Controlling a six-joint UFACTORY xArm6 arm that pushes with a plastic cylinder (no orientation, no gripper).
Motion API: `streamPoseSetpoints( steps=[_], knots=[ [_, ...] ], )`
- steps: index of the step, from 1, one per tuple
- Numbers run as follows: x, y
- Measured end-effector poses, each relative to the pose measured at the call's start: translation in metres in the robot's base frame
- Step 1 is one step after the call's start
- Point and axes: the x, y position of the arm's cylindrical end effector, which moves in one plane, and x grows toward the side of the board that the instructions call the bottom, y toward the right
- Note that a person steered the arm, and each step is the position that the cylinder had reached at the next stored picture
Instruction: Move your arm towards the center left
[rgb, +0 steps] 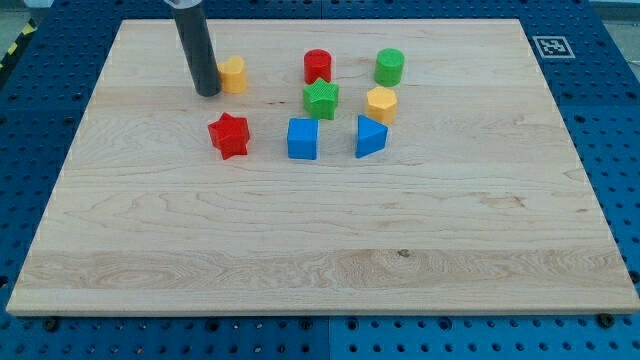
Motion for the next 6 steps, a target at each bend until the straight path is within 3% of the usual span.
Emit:
streamPoseSetpoints(
  steps=[4, 5, 6],
  knots=[
    [-0.020, -0.003],
    [0.002, -0.037],
    [0.051, -0.046]
  ],
)
